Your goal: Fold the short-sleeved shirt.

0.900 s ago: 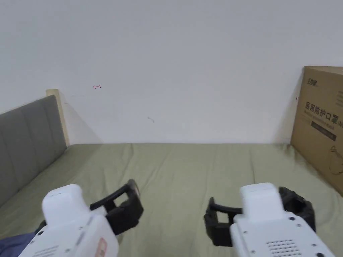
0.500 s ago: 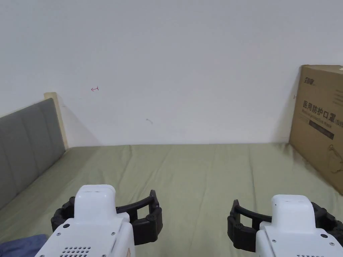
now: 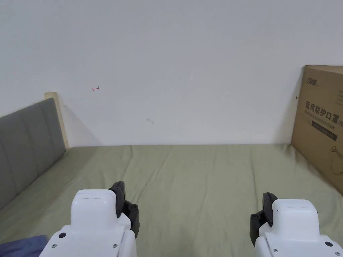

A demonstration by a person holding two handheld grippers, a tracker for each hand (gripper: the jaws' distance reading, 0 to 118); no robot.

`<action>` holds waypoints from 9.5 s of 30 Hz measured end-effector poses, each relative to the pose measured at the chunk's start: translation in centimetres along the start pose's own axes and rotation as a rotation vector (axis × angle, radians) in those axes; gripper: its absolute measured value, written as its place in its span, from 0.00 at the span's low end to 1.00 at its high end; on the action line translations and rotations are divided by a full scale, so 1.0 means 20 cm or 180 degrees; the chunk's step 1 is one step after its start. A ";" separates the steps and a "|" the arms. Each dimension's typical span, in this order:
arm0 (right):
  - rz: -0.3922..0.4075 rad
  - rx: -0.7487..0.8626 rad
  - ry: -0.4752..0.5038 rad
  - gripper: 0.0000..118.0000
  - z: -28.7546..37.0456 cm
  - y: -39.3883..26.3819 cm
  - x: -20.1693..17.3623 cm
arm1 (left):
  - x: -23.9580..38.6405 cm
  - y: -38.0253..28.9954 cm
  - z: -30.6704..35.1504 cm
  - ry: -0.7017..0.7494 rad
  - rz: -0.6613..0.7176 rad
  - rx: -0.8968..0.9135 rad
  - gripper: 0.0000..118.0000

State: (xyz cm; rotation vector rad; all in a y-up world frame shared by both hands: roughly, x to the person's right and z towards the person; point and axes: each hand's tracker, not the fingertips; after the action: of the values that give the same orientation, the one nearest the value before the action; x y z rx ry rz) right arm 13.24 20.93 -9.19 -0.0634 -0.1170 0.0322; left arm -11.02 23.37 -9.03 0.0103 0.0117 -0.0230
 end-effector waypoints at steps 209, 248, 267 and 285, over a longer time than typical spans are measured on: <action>0.0061 -0.3640 0.0286 0.63 -1.99 -0.95 0.93 | -0.18 -0.76 -1.52 -0.0562 0.0201 -0.2556 0.03; -0.0976 -0.1046 0.0300 0.02 -1.78 1.88 0.89 | -0.44 1.55 -1.93 0.0262 -0.0245 -0.0700 0.03; -0.0535 -0.1520 0.0250 0.02 -2.10 1.45 0.64 | -0.53 0.90 -2.31 0.0532 -0.0430 -0.1152 0.03; -0.1217 -0.3699 0.0033 0.02 -2.10 -0.82 0.73 | -0.58 -1.02 -2.02 0.0209 0.0140 -0.3037 0.03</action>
State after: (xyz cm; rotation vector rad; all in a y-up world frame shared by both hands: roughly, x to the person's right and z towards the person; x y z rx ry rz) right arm 33.23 2.50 -47.97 -1.1993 -0.1231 -0.4241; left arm -23.55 3.62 -49.51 -0.9426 0.0872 0.0288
